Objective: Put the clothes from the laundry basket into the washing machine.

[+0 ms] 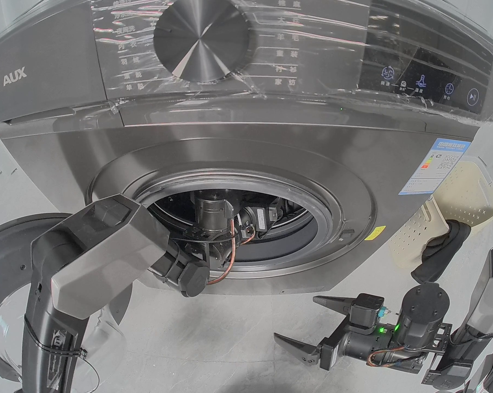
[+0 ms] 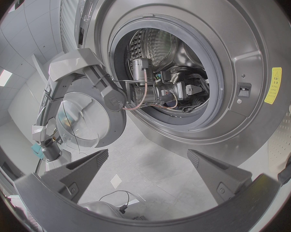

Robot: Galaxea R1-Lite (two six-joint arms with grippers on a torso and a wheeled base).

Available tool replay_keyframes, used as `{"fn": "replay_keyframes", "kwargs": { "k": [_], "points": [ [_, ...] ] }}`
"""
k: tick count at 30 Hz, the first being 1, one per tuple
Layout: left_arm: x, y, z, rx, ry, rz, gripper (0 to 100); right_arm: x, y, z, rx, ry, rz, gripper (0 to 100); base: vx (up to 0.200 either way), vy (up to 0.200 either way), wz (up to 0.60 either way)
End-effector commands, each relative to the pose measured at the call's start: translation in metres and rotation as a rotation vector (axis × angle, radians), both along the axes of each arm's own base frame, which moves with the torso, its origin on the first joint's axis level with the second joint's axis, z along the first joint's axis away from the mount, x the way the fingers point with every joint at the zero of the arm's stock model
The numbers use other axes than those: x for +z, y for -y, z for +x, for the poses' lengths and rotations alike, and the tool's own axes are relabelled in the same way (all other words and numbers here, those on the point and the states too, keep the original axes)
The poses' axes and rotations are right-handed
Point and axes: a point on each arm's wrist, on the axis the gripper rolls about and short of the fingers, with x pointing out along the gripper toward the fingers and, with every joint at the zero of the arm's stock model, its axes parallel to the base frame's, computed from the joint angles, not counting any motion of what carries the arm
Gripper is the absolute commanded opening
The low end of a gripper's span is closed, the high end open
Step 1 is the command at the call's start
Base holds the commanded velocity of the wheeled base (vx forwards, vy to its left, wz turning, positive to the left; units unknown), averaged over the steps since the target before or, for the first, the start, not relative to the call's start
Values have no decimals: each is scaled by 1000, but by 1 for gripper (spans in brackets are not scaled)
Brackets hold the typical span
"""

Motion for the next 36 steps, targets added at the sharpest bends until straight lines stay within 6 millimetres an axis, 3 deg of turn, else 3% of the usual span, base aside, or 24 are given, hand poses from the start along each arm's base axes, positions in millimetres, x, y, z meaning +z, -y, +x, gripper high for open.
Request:
{"fn": "replay_keyframes", "kwargs": {
  "k": [1,3,14,16,19,28,32,36],
  "points": [
    [6,-4,-21,-20,2,4,100,1,0,-3,9,1,1,100,0,0,0],
    [3,-7,-24,-20,-1,7,100,1,0,-3,9,2,3,100,0,0,0],
    [-3,-19,-113,-113,6,30,100,6,11,-15,22,2,-3,100,0,0,0],
    [-3,-21,-118,-118,14,29,100,8,11,-15,22,7,0,100,0,0,0],
    [11,-41,-161,-191,44,14,100,22,20,-21,8,48,40,100,0,0,0],
    [32,-86,-239,-279,9,39,100,51,57,-27,-148,155,119,100,0,0,0],
    [49,-102,-251,-240,56,-3,100,56,69,-30,-201,158,134,100,0,0,0],
    [54,-116,-262,-229,69,-10,100,60,78,-30,-245,175,127,100,-200,0,0]
  ]
}}
